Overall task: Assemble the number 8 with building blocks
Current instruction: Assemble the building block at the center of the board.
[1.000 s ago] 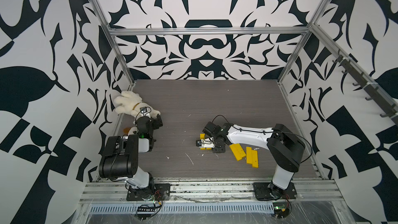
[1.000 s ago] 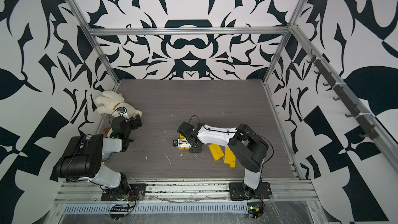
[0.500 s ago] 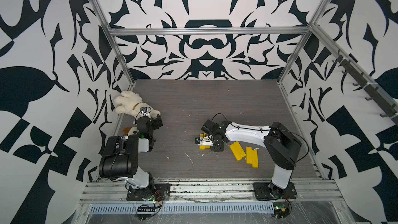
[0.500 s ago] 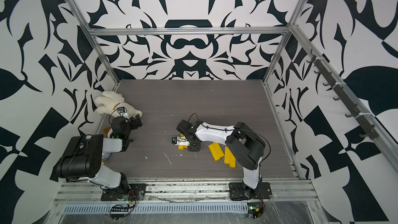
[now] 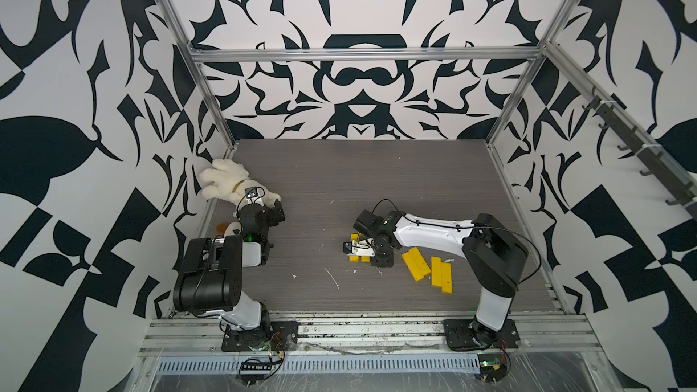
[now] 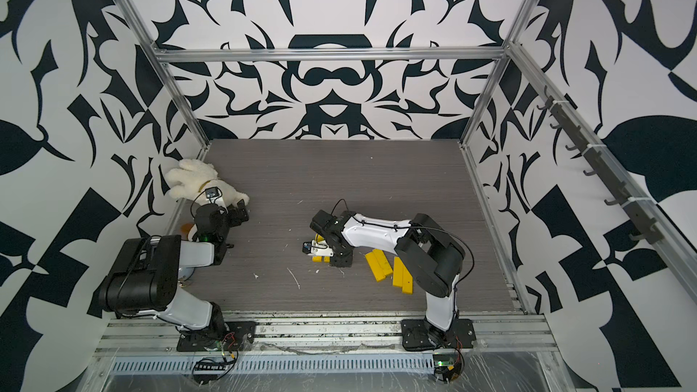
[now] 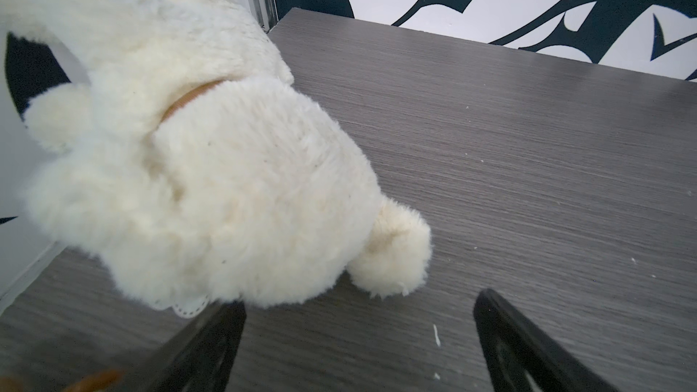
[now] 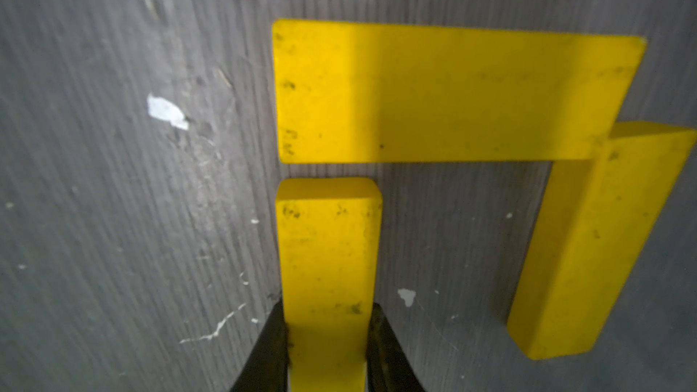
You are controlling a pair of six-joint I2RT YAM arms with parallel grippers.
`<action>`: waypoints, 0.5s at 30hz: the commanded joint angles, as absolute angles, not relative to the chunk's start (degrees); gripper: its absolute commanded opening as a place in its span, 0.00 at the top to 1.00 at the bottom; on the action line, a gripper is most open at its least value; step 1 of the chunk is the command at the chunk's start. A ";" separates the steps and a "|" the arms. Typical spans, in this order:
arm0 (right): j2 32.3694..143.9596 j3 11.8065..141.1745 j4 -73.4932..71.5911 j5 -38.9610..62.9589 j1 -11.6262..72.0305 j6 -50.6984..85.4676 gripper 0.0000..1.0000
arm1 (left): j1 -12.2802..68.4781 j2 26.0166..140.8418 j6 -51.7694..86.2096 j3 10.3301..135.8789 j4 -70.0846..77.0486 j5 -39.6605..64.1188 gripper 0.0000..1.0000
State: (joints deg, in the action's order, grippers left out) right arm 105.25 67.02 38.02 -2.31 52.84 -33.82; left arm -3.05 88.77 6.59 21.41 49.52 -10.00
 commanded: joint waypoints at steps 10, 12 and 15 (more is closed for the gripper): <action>104.92 68.82 39.20 -1.29 52.67 -33.48 0.66 | -3.27 88.43 6.59 21.79 50.45 -9.63 0.01; 104.66 68.60 38.98 -1.50 52.64 -33.80 0.64 | -3.30 88.49 6.55 21.76 50.45 -9.67 0.01; 104.58 68.35 38.24 -1.63 52.62 -34.68 0.64 | -3.34 88.50 6.59 21.73 50.45 -9.62 0.01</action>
State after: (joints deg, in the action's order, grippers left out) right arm 105.32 67.26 38.28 -2.13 52.84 -33.85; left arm -3.05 88.77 6.59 21.41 49.52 -10.00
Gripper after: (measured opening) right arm 0.361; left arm 0.992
